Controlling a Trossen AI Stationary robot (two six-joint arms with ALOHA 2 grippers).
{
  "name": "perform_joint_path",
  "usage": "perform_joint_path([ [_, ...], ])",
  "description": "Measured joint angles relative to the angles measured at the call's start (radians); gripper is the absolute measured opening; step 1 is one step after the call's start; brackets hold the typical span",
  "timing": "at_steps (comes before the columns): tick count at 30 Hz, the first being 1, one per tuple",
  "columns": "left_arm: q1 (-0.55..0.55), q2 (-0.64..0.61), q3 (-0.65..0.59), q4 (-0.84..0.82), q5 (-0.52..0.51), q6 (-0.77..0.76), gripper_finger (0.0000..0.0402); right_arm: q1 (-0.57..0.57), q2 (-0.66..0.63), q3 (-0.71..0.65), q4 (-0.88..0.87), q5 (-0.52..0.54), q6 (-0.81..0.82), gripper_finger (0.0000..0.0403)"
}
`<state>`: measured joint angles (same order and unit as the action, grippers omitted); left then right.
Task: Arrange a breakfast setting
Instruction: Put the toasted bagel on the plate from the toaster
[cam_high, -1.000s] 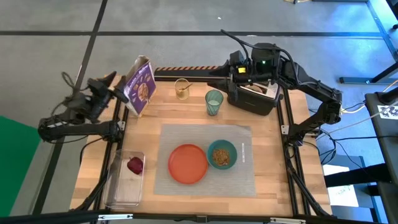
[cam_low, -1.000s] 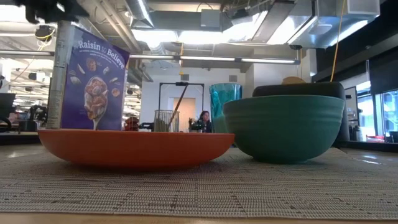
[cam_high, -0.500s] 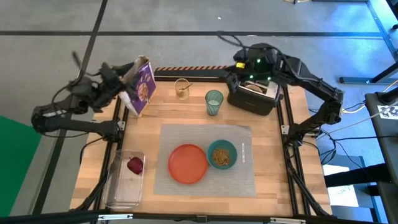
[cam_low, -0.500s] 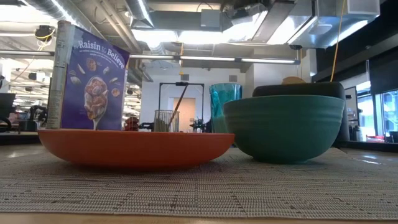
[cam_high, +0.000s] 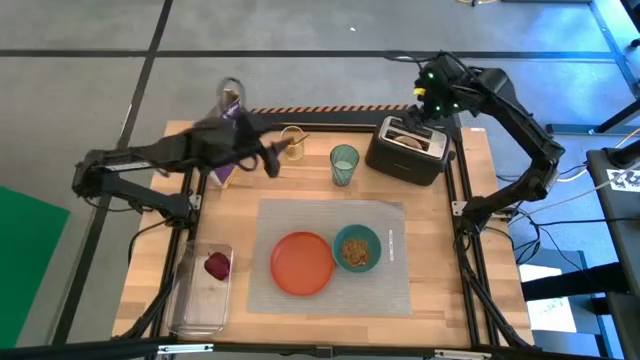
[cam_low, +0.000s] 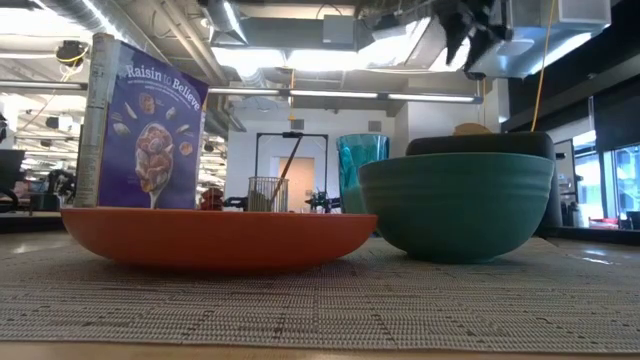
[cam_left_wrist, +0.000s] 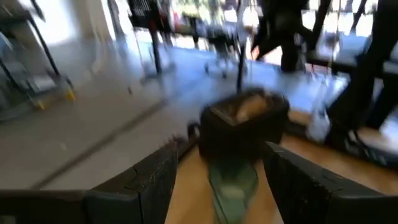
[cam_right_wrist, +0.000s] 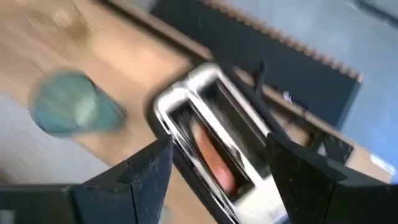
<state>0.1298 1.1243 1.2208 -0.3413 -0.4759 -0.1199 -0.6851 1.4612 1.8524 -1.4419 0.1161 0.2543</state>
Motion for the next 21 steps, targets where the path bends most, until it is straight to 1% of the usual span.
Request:
perform_joint_path([
  [4, 0.001, 0.042, 0.000, -0.123, 0.081, -0.117, 0.0230, -0.031, -0.019, -0.103, 0.001, -0.166, -0.103, 0.0248],
  [5, 0.000, 0.047, 0.000, -0.152, 0.092, -0.141, 0.0230, -0.030, -0.028, -0.131, 0.004, -0.196, -0.118, 0.0248],
  [7, 0.000, 0.049, 0.000, -0.192, 0.112, -0.187, 0.0230, -0.028, -0.039, -0.188, 0.012, -0.215, -0.149, 0.0248],
  [10, 0.001, 0.048, 0.000, -0.218, 0.134, -0.219, 0.0230, -0.026, -0.060, -0.276, 0.057, -0.214, -0.172, 0.0248],
  [12, 0.001, 0.048, 0.000, -0.239, 0.135, -0.217, 0.0230, -0.008, -0.085, -0.325, 0.105, -0.212, -0.155, 0.0248],
  [16, 0.003, 0.048, -0.004, -0.265, 0.139, -0.216, 0.0230, 0.036, -0.140, -0.385, 0.190, -0.209, -0.121, 0.0248],
  [18, 0.007, 0.048, -0.011, -0.266, 0.140, -0.219, 0.0230, 0.067, -0.166, -0.396, 0.219, -0.170, -0.105, 0.0248],
  [21, 0.008, 0.049, -0.014, -0.266, 0.140, -0.219, 0.0230, 0.094, -0.194, -0.397, 0.213, -0.076, -0.121, 0.0248],
])
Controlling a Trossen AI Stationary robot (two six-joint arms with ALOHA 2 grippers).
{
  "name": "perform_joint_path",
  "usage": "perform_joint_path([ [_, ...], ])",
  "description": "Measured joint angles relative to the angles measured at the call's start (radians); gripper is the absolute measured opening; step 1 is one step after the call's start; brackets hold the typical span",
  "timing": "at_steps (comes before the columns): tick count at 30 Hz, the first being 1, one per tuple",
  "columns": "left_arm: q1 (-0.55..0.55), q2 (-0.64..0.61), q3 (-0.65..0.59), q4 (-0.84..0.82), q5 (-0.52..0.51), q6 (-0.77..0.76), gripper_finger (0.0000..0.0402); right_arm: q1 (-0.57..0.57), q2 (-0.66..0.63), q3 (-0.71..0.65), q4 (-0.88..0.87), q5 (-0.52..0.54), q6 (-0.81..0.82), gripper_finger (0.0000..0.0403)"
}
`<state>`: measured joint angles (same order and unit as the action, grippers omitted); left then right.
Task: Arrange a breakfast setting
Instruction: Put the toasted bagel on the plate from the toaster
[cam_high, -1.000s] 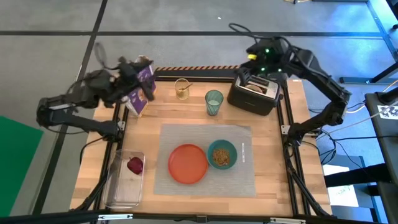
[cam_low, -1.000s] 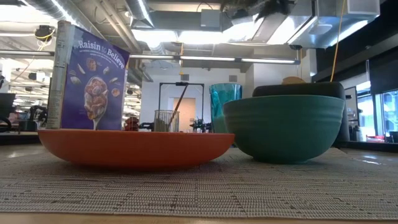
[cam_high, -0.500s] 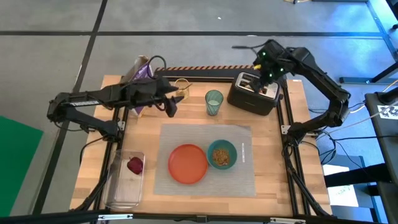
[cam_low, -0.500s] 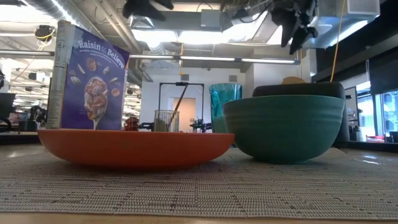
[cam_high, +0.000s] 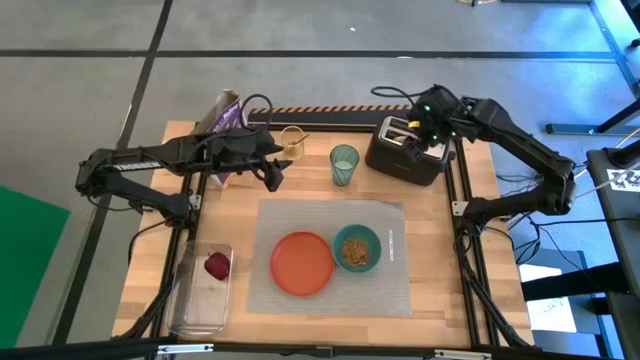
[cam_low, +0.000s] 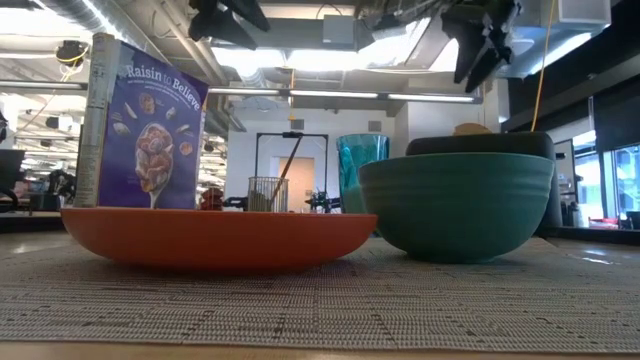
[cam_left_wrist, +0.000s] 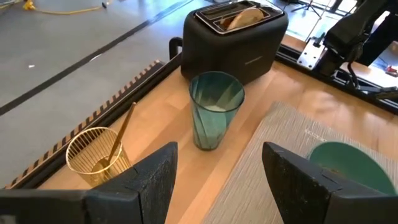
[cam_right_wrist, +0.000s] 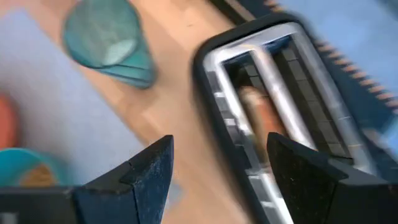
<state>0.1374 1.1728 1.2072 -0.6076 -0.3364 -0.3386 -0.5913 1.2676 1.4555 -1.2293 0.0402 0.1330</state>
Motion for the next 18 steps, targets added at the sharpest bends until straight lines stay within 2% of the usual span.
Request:
perform_joint_path([
  [3, -0.001, 0.000, 0.000, 0.004, -0.029, 0.005, 0.0230, 0.003, -0.008, 0.000, -0.002, 0.066, -0.060, 0.0248],
  [6, 0.000, 0.000, 0.000, 0.004, -0.069, 0.007, 0.0230, 0.002, -0.007, 0.000, 0.010, 0.085, -0.098, 0.0248],
  [15, -0.030, 0.000, 0.000, 0.002, 0.002, -0.097, 0.0230, 0.006, -0.002, 0.000, 0.057, 0.000, -0.069, 0.0248],
  [18, -0.054, 0.000, 0.000, 0.000, 0.002, -0.097, 0.0230, 0.048, -0.002, 0.000, 0.067, 0.029, -0.066, 0.0248],
])
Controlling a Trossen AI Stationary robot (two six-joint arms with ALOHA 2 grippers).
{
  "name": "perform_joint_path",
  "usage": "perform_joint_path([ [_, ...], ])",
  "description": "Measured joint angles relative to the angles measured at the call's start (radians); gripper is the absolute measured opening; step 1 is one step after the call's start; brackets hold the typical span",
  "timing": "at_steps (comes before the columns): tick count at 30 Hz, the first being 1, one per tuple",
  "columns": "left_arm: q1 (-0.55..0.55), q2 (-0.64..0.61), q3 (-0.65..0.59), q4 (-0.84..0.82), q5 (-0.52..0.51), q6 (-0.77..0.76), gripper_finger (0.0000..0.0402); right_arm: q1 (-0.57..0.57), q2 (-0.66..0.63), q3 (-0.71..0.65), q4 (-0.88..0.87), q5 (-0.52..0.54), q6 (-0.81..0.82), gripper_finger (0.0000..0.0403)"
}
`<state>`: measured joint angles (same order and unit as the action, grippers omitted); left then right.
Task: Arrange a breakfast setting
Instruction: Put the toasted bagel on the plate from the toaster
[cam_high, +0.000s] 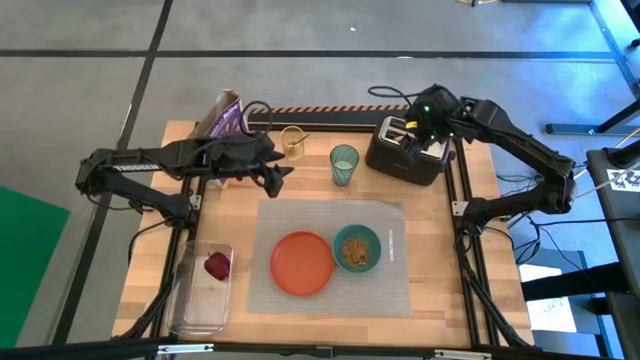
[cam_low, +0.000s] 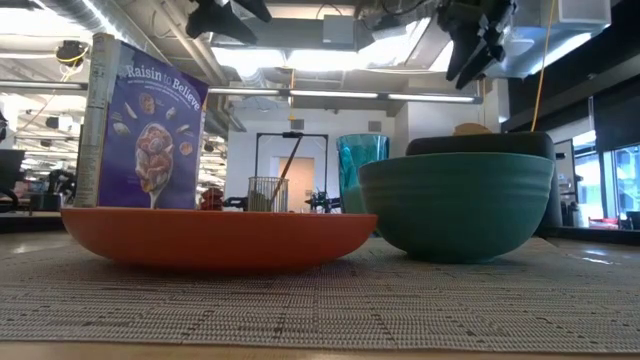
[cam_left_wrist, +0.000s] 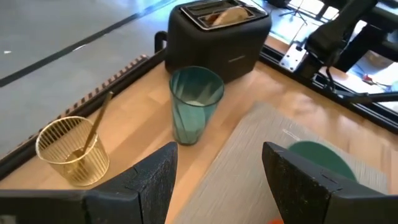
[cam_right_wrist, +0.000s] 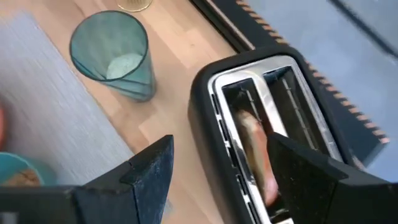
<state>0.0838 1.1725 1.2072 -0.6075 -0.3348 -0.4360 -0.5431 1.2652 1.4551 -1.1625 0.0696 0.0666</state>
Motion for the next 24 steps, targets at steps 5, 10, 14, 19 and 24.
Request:
perform_joint_path([
  [5, -0.033, 0.000, 0.000, -0.011, -0.006, -0.005, 0.0230, 0.070, 0.000, 0.000, 0.000, 0.052, 0.030, 0.0248],
  [10, -0.065, 0.000, 0.000, -0.012, -0.045, -0.007, 0.0230, 0.092, 0.000, -0.041, 0.024, 0.093, 0.024, 0.0248],
  [14, -0.077, 0.000, 0.000, -0.019, -0.107, 0.000, 0.0230, 0.090, 0.003, -0.104, 0.073, 0.105, 0.002, 0.0248],
  [19, -0.079, 0.000, -0.002, -0.045, -0.118, -0.007, 0.0230, 0.035, 0.003, -0.145, 0.074, 0.129, -0.051, 0.0248],
  [24, -0.081, 0.000, -0.002, -0.045, -0.117, -0.035, 0.0230, -0.070, 0.003, -0.150, 0.073, 0.057, -0.097, 0.0248],
])
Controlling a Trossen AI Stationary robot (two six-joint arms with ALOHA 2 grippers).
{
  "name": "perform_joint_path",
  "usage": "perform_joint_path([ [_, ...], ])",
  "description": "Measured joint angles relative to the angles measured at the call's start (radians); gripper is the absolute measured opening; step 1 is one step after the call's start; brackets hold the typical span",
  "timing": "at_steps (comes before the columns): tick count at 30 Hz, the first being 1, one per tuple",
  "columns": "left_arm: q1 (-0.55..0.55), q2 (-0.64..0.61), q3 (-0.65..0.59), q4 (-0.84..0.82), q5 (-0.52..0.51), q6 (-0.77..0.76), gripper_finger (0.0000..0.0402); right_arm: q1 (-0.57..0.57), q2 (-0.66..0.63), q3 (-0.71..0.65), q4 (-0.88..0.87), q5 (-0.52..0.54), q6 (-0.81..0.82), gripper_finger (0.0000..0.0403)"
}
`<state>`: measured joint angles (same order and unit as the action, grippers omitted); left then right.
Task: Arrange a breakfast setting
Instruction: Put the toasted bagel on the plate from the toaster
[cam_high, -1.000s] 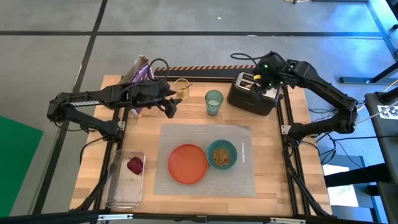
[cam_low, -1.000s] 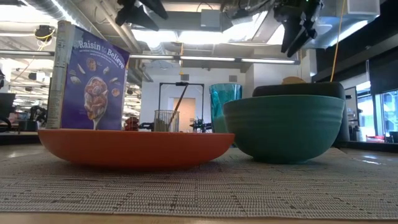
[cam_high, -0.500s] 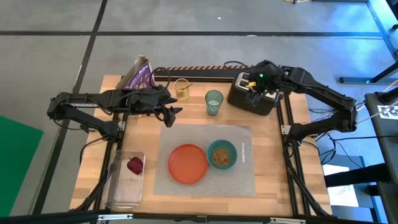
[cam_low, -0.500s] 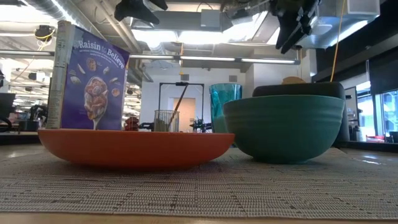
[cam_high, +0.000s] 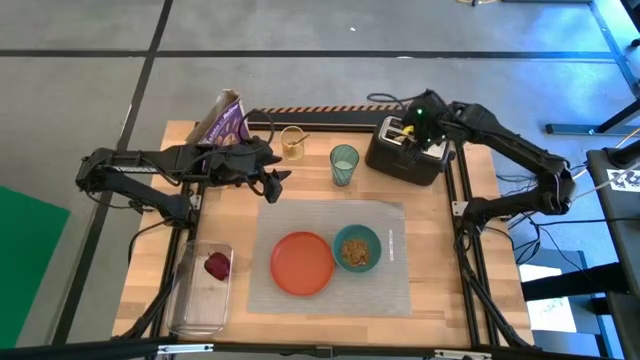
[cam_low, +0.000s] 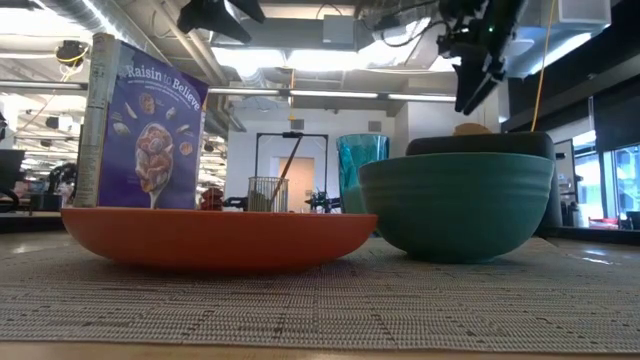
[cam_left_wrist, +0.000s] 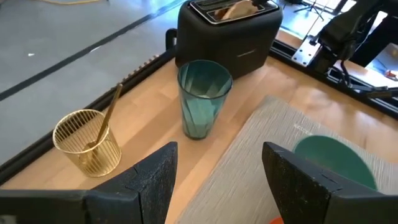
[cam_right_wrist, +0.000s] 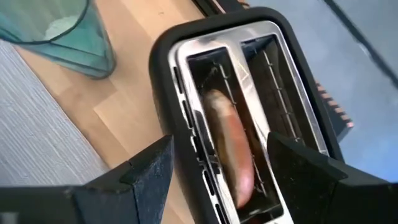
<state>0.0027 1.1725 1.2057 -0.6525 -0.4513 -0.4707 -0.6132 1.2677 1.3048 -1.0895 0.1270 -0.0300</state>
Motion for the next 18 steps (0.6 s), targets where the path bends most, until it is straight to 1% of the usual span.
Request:
perform_joint_path([
  [3, -0.010, 0.000, 0.000, 0.000, 0.002, -0.016, 0.0230, -0.044, -0.001, 0.000, -0.003, -0.043, -0.009, 0.0248],
  [6, -0.025, 0.000, 0.000, 0.000, 0.003, -0.021, 0.0230, -0.070, -0.001, 0.000, -0.009, -0.043, -0.036, 0.0242],
  [9, -0.041, 0.000, 0.000, 0.000, -0.005, -0.026, 0.0230, -0.088, -0.001, 0.000, -0.009, -0.059, -0.055, 0.0218],
  [15, -0.061, 0.000, 0.000, 0.000, -0.013, -0.027, 0.0230, -0.111, -0.001, 0.000, -0.007, -0.085, -0.058, 0.0154],
  [18, -0.068, 0.000, 0.000, 0.000, -0.043, -0.028, 0.0230, -0.116, 0.000, 0.000, -0.003, -0.099, -0.057, 0.0139],
])
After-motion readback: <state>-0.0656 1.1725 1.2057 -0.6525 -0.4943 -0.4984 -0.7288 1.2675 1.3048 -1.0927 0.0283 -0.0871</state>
